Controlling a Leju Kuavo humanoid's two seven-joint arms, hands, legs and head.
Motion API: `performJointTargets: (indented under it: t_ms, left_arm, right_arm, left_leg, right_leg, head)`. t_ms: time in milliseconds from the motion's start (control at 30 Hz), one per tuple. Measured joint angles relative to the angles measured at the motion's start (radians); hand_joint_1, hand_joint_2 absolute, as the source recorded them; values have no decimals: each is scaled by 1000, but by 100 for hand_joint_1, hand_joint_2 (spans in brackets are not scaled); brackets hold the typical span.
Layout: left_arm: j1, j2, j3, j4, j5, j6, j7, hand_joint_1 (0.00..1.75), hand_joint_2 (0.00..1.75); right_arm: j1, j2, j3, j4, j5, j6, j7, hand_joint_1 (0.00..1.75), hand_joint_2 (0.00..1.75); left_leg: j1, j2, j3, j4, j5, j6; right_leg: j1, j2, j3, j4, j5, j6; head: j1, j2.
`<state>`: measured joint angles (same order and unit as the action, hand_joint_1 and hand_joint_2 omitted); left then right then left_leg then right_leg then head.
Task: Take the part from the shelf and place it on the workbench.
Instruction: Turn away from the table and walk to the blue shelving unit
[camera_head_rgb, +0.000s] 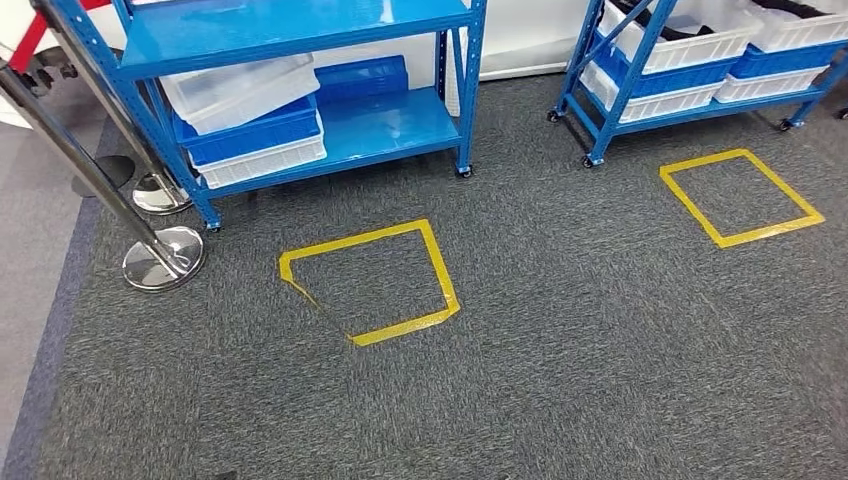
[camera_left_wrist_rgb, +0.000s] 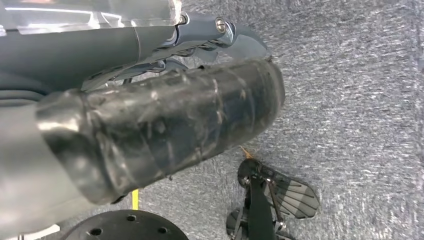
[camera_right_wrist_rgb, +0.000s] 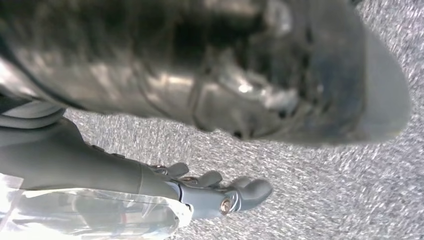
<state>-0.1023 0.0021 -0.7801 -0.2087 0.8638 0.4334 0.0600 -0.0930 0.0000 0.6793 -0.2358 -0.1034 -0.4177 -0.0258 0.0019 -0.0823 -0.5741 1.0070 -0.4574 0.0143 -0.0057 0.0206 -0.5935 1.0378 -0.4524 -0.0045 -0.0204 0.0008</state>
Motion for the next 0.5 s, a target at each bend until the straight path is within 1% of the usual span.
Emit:
performJointTargets:
  t_ms: [33, 67, 100, 133, 167, 200, 233, 267, 300, 333, 367, 400, 433, 467, 500]
  left_arm:
    - [0, 0, 0, 0, 1, 1, 0, 0, 0]
    - [1, 2, 0, 0, 2, 2, 1, 0, 0]
    - [2, 3, 0, 0, 3, 3, 2, 0, 0]
    - [2, 4, 0, 0, 4, 5, 2, 0, 0]
    - [1, 5, 0, 0, 6, 6, 3, 0, 0]
    - [-1, 4, 0, 0, 6, 6, 3, 0, 0]
    - [-2, 4, 0, 0, 7, 6, 3, 0, 0]
    - [-3, 4, 0, 0, 8, 6, 3, 0, 0]
    - [-2, 4, 0, 0, 8, 6, 3, 0, 0]
    - [-1, 4, 0, 1, 8, 6, 3, 0, 0]
    - [0, 5, 0, 1, 8, 6, 3, 0, 0]
    - [0, 6, 0, 1, 8, 6, 3, 0, 0]
    - [-1, 7, 0, 1, 8, 6, 2, 0, 0]
    - [-2, 8, 0, 1, 8, 6, 2, 0, 0]
    - [-4, 9, 0, 1, 8, 6, 2, 0, 0]
  right_arm:
    - [0, 0, 0, 0, -4, -1, 0, 0, 0]
    - [0, 1, 0, 0, -7, -1, 0, 0, 0]
    - [0, 1, 0, 0, -9, -2, 1, 0, 0]
    - [0, 1, 0, 0, -9, -2, 1, 0, 0]
    - [0, 2, 0, 0, -9, -2, 2, 0, 0]
    - [1, 3, 0, 0, -8, -2, 3, 0, 0]
    - [2, 4, 0, 0, -8, -2, 3, 0, 0]
    - [3, 4, 0, 0, -8, -2, 4, 0, 0]
    - [4, 5, 0, 0, -8, -2, 5, 0, 0]
    - [4, 5, 0, 0, -8, -2, 5, 0, 0]
    - [4, 5, 0, 0, -8, -2, 5, 0, 0]
    - [4, 5, 0, 0, -8, -2, 5, 0, 0]
    - [4, 6, 0, 0, -8, -2, 5, 0, 0]
    - [3, 7, 0, 0, -8, -1, 5, 0, 0]
    - [3, 9, 0, 0, -8, 0, 5, 0, 0]
  left_leg:
    - [2, -1, -1, -2, -1, -5]
    - [3, 4, -2, 3, -5, -11]
    - [3, 16, -8, 18, -18, -16]
    - [4, 32, -23, 52, -41, -21]
    - [5, 49, -48, 108, -74, -26]
    - [5, 62, -80, 172, -110, -29]
    - [7, 68, -111, 234, -138, -33]
    - [7, 71, -131, 274, -151, -34]
    - [7, 73, -131, 276, -142, -34]
    - [7, 74, -112, 241, -118, -31]
    - [6, 76, -82, 187, -87, -27]
    - [4, 78, -43, 112, -56, -20]
    - [1, 80, -14, 53, -35, -13]
    - [-2, 82, 5, 16, -24, -7]
    - [-6, 83, 16, -9, -19, -1]
  right_leg:
    - [0, -1, 1, 0, 1, -5]
    - [-1, -3, 4, -3, 2, -12]
    - [-2, -5, 8, -7, 4, -18]
    - [-4, -8, 10, -10, 6, -24]
    - [-5, -12, 9, -12, 8, -28]
    - [-4, -16, 7, -11, 8, -30]
    - [-3, -21, 4, -10, 8, -31]
    - [-3, -26, 2, -9, 7, -31]
    - [-2, -29, 2, -8, 7, -31]
    - [-1, -32, 2, -8, 7, -30]
    - [-1, -33, 3, -8, 6, -30]
    - [0, -35, 5, -8, 5, -28]
    - [1, -37, 7, -8, 4, -25]
    - [2, -39, 9, -9, 4, -20]
    - [2, -41, 10, -9, 3, -14]
  head:
    - [0, 0]
    - [0, 0]
    - [-2, 0]
    - [-5, 0]
    - [-8, 0]
    - [-11, 0]
    - [-12, 0]
    - [-12, 0]
    - [-12, 0]
    - [-12, 0]
    - [-12, 0]
    - [-12, 0]
    - [-11, 0]
    - [-11, 0]
    - [-11, 0]
